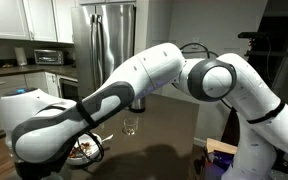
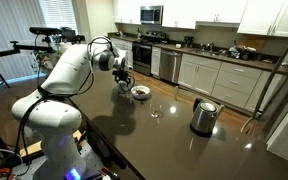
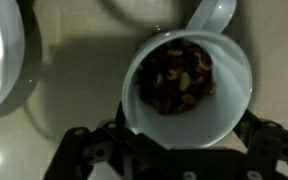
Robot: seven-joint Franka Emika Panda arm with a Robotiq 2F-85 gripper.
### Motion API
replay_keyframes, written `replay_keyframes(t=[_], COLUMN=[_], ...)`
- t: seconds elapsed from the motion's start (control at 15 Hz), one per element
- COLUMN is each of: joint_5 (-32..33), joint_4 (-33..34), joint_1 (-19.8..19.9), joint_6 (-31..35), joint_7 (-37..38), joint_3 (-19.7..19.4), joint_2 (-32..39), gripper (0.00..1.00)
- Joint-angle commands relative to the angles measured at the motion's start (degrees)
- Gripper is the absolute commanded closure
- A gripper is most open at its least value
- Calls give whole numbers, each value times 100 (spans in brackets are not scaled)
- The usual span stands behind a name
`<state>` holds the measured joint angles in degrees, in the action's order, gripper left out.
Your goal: Move the white mug backwards, pour the contents in the mug into the white bowl
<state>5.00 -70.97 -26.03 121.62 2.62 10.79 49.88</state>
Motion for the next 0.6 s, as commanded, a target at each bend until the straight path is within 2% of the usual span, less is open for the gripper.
replay_keyframes(t=[0.0, 0.53], joint_5=[-38, -72], joint_4=[-287, -700], joint_1=[62, 80], joint_6=[-312, -650], joint_7=[-55, -15], joint_3=[37, 78], joint_2=[-285, -665], gripper=[0, 0])
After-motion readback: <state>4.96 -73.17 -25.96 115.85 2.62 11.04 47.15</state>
